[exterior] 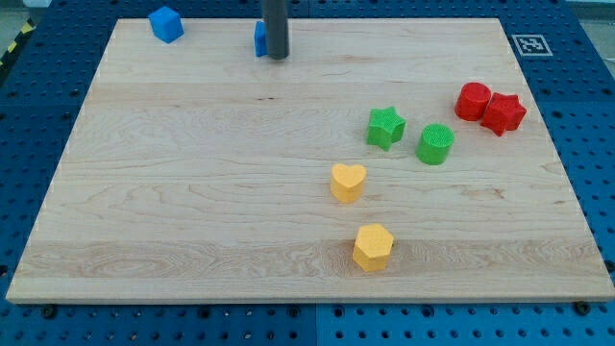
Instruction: Push the blue triangle toward the blue cube
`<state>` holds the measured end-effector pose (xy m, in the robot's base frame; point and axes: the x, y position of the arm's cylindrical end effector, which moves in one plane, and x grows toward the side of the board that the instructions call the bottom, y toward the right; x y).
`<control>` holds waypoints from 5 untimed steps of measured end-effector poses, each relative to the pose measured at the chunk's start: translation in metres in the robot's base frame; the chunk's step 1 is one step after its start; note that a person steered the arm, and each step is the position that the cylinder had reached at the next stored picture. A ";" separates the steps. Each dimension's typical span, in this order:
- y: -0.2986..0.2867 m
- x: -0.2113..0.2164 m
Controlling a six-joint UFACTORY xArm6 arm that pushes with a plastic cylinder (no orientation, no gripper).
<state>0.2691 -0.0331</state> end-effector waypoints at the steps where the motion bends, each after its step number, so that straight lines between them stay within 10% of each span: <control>1: 0.029 -0.017; 5: -0.067 -0.031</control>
<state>0.2384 -0.0998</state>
